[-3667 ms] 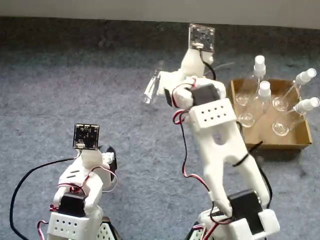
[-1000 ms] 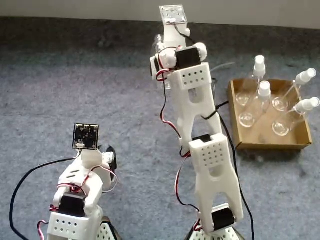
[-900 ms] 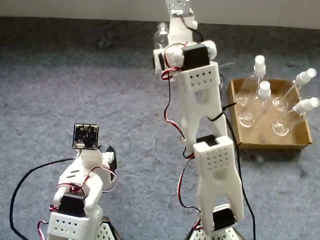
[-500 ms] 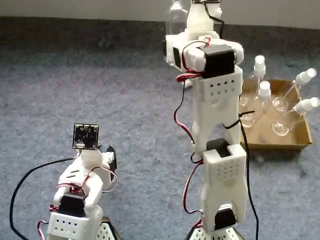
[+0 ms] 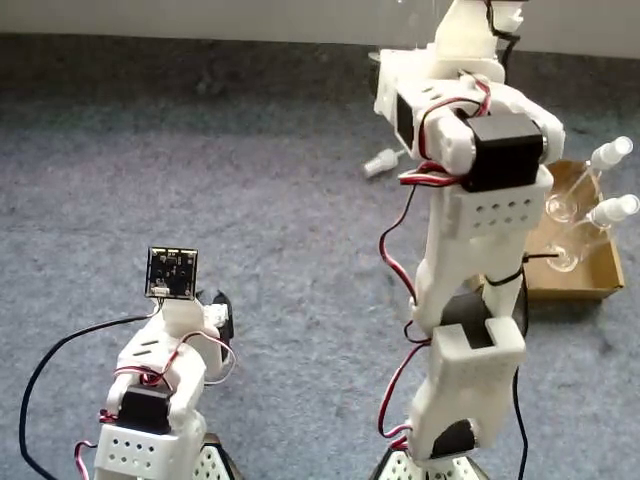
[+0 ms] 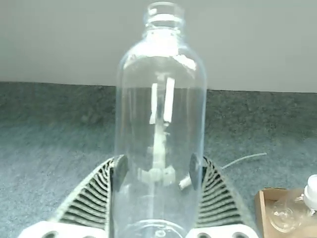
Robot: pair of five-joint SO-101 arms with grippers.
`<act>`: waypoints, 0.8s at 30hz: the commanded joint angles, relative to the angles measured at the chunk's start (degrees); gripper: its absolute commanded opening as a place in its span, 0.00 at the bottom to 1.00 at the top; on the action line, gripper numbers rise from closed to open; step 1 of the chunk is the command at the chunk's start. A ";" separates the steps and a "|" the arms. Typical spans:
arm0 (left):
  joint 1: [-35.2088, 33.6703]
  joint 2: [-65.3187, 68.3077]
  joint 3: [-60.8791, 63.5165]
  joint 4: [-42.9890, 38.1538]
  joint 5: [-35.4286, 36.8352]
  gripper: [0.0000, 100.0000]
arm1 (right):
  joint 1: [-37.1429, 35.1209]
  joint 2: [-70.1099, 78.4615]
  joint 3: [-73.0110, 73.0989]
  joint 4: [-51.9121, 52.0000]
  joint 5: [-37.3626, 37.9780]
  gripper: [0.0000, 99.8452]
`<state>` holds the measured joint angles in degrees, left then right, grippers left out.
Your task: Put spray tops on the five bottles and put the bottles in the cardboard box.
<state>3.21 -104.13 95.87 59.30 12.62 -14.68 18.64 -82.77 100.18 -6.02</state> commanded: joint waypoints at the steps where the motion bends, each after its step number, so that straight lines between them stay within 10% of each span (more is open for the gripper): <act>1: -0.48 0.31 1.27 -0.88 -0.88 0.01 | 0.92 -8.84 7.87 1.27 0.79 0.02; 24: -0.40 0.31 1.27 -0.88 -0.88 0.01 | 1.36 -38.37 82.59 -7.69 0.88 0.02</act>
<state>3.21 -104.13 95.87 59.30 12.62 -14.07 -16.79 -6.64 96.84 -5.67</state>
